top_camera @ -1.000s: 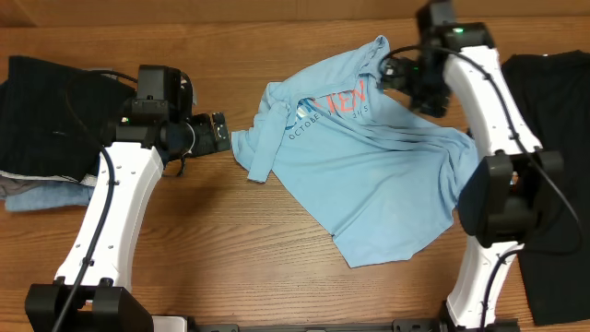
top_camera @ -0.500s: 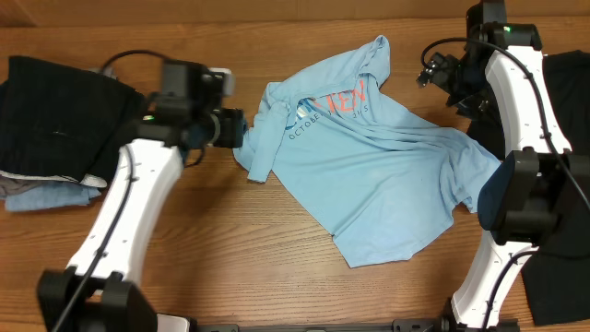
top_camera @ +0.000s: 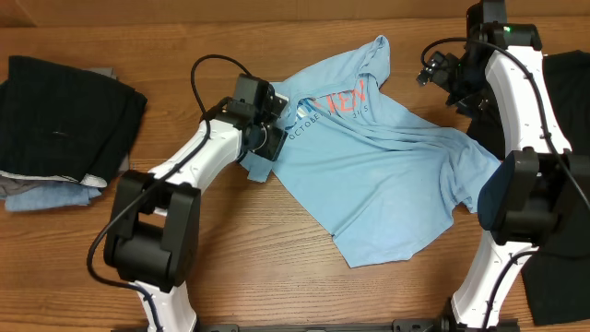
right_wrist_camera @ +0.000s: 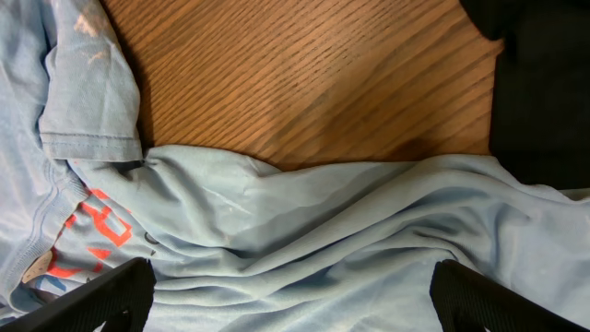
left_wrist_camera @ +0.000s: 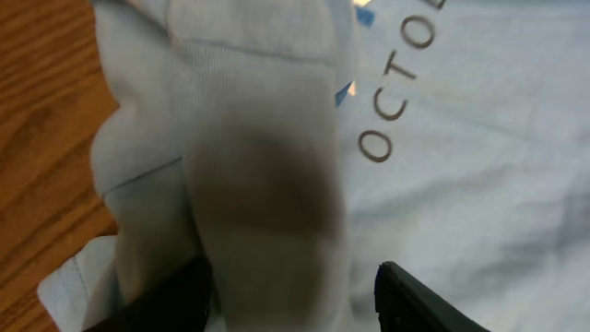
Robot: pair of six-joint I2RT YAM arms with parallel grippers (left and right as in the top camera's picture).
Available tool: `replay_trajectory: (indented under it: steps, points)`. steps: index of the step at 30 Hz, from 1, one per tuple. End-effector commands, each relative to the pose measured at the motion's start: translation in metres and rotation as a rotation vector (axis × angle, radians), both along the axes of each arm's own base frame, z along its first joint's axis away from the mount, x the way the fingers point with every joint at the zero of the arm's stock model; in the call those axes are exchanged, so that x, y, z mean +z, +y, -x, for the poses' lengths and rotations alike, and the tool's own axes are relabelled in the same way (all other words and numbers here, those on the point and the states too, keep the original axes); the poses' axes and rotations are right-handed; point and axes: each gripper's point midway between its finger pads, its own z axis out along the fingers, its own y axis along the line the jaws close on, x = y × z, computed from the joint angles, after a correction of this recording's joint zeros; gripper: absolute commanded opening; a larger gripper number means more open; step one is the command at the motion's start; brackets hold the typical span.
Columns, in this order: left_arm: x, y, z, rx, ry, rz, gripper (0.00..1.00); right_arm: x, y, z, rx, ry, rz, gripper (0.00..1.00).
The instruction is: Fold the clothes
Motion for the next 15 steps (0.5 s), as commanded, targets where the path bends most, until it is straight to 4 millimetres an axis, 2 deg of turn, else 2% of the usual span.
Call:
replay_trajectory:
  steps: [1,8,15]
  points:
    - [-0.0035,0.0076,-0.0091,-0.001,-0.028,-0.06,0.6,-0.0009,-0.0014,-0.0009,-0.006,-0.001,0.005,1.0]
    - [-0.0028,0.0082,-0.0111,0.002,-0.037,-0.064,0.59,-0.0009,-0.0014,-0.0009,-0.006,-0.001,0.005,1.0]
    - [-0.0045,0.007,-0.0079,-0.003,-0.024,-0.057,0.52,-0.0009,-0.0014,-0.0009,-0.006,-0.001,0.005,1.0]
